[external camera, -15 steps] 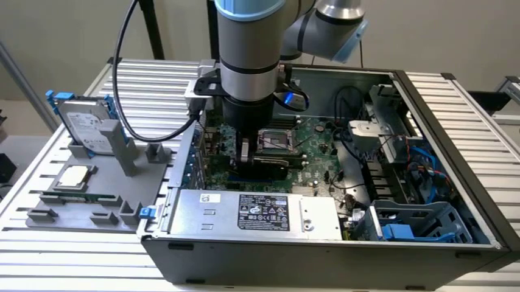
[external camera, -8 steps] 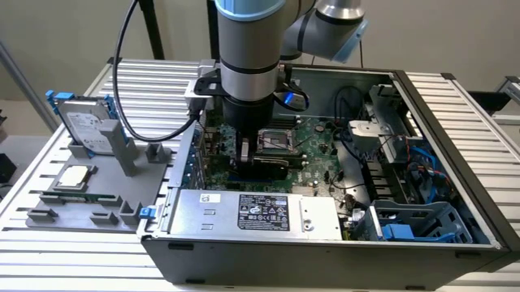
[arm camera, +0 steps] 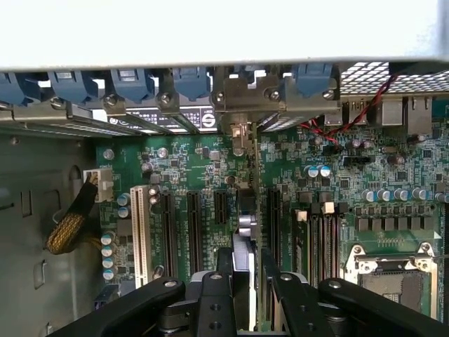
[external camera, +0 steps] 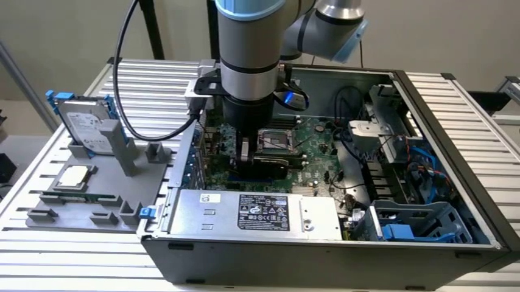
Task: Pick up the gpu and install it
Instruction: 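Insert the gpu into the slot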
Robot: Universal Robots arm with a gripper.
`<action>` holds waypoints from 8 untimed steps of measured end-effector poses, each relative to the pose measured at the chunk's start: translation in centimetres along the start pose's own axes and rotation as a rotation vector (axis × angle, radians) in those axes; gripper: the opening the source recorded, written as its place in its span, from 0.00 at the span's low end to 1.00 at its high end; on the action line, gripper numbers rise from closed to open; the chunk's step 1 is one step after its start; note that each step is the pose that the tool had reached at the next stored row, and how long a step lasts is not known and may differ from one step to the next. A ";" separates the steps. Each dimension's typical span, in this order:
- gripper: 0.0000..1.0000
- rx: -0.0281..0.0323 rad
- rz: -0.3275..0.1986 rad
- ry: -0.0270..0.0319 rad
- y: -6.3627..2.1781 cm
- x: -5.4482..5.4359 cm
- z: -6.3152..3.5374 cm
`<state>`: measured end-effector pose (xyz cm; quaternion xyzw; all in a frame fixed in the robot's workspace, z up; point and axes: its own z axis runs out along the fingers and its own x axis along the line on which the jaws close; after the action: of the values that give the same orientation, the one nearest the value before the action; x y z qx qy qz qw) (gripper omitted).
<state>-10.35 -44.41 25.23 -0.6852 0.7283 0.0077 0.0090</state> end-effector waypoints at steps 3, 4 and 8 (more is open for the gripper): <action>0.00 -0.0012 0.000 0.0001 0.01 0.0 0.04; 0.00 -0.0021 0.000 -0.0002 0.02 0.0 0.07; 0.00 -0.0057 0.000 0.0007 -0.01 0.0 0.13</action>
<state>-10.35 -44.41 25.10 -0.6851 0.7284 0.0096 0.0067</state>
